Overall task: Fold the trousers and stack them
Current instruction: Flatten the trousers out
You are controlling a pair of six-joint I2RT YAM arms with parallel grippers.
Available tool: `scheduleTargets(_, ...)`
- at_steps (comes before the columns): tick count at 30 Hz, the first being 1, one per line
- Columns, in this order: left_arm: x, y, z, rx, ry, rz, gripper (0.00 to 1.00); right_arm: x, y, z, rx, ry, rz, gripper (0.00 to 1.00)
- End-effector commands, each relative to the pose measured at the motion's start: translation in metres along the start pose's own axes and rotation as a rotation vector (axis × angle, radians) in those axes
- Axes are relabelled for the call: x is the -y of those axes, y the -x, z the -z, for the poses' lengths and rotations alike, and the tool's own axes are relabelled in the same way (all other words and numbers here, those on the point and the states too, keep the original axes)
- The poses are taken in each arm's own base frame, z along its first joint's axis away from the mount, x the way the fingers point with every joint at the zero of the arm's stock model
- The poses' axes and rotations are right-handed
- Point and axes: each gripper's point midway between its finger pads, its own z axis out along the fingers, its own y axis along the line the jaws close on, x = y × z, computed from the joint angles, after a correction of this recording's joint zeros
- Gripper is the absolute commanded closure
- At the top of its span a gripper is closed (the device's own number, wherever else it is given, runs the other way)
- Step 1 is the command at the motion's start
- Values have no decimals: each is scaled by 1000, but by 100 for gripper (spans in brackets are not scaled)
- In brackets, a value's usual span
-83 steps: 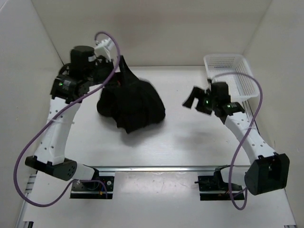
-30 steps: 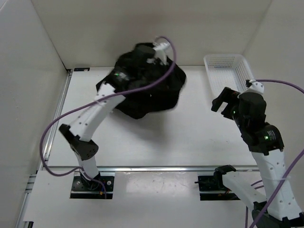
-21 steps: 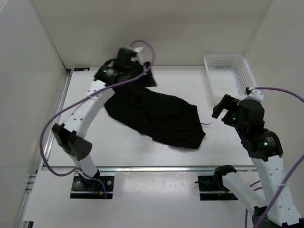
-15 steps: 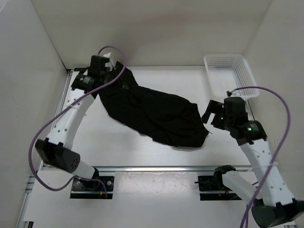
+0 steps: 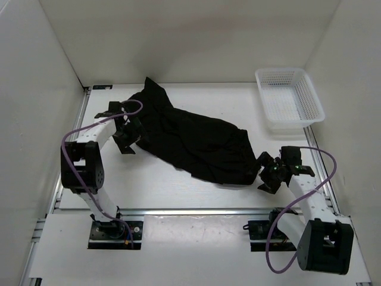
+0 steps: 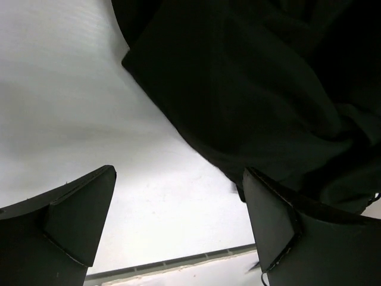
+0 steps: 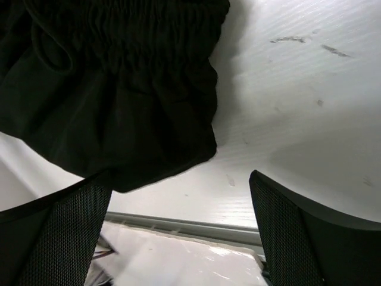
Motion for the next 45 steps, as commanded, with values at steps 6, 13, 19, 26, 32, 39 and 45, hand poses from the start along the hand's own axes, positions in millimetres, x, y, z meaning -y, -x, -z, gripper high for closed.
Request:
scheduleTargets(6, 36, 12, -14, 4, -142, -26, 20, -42, 51, -19, 53, 154, 58, 24)
scheduleTargets(13, 57, 37, -6, 50, -182, -37, 90, -50, 78, -39, 35, 148, 102, 93)
scheduleTargets(19, 96, 97, 82, 306, -252, -105, 90, -118, 135, 22, 193, 238, 203, 100)
scheduleTargets(26, 111, 109, 210, 548, -212, -145, 90, -140, 151, 94, 374, 210, 231, 100)
scheduleTargets(32, 95, 100, 310, 729, -214, -104, 90, -165, 146, 148, 448, 267, 242, 100)
scheduleTargets(39, 55, 56, 317, 721, -102, -82, 70, -101, 101, 140, 434, 98, 232, 100)
scheduleTargets(45, 30, 60, 216, 474, 4, -58, 3, -44, 64, 94, 344, -5, 125, 100)
